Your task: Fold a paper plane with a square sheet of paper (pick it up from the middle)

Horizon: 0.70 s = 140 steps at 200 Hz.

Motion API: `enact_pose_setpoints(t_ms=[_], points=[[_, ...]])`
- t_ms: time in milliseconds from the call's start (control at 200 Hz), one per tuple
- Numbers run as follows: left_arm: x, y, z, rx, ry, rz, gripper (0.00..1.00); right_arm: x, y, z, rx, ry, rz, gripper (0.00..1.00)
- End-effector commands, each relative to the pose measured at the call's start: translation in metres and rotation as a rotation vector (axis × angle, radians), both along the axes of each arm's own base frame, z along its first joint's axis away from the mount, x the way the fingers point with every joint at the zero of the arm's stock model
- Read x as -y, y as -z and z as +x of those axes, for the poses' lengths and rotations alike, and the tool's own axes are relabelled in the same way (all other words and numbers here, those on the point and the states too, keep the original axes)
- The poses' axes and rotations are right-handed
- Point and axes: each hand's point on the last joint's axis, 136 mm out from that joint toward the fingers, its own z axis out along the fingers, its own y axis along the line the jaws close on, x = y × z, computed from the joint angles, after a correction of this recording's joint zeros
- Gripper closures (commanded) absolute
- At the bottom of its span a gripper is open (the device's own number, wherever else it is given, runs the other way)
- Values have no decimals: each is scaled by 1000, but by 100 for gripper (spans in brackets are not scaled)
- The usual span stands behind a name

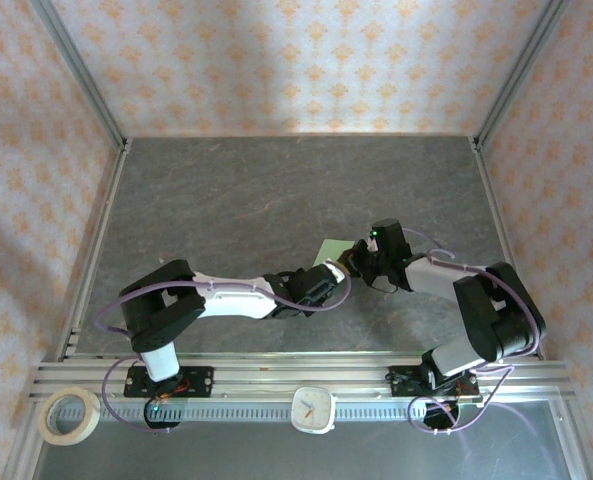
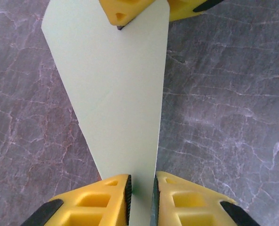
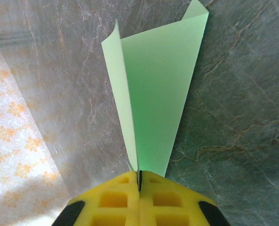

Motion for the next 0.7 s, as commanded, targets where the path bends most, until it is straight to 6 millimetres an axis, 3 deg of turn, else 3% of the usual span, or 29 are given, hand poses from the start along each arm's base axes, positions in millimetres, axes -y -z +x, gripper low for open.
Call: enact_pose_setpoints(t_ms=[0,205,410,611,696], points=[[-7,2,4,51,-15,71,76,-6,-11,5,32,-22,17,100],[-7,-2,6,68,-19,62,83,-6,-11,5,33,-26,20,100],[-7,1,6,71,-20,77,83,-7,-12,5,36,-29,21,100],[-4,-3,6,72,-19,53,100,-7,-13,5,40,-32,22,100],[-4,-3,7,70,-28,45,100,-7,-17,6,57,-34,22,97]])
